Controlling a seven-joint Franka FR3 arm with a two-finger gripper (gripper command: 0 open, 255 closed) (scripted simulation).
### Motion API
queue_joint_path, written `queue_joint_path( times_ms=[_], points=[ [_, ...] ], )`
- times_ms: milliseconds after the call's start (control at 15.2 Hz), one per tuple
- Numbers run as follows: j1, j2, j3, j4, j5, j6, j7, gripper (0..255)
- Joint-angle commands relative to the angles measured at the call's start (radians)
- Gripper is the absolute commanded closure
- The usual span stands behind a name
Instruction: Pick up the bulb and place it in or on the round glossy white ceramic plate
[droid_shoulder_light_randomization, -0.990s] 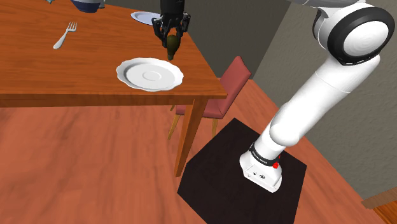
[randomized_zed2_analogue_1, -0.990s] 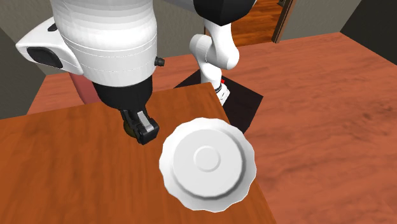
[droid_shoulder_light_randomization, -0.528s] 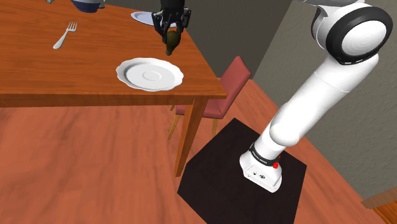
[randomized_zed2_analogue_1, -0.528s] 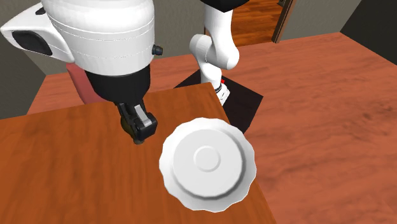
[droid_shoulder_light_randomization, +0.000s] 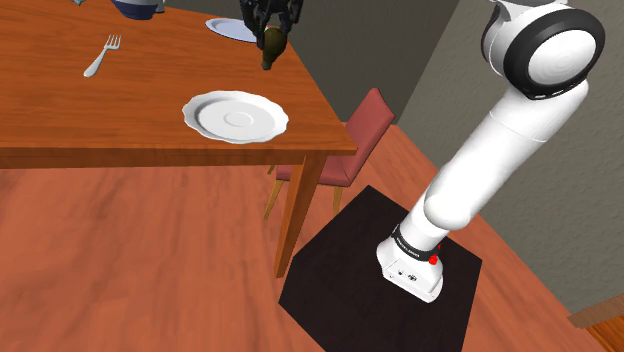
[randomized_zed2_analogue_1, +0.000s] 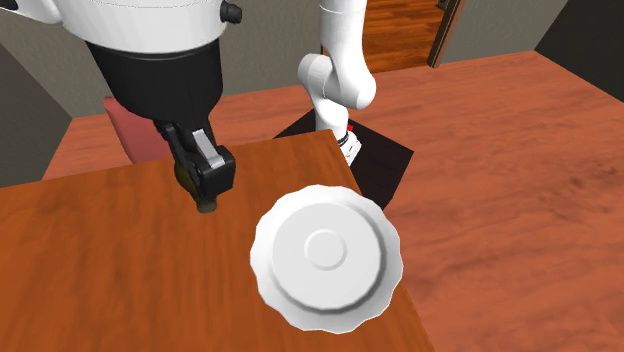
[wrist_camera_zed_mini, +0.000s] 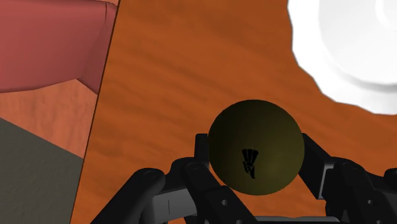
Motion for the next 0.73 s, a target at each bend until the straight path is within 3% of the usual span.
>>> queue_joint_path(
  times_ms=[0,264,660],
  points=[
    [0.003,0.015,0.004,0.047,-0.007,-0.034,-0.001,255],
    [0.009,0.043,0.01,0.128,-0.02,-0.09,-0.003,255],
    [0.104,0.112,0.096,0.246,-0.057,-0.183,0.15,255]
  ],
)
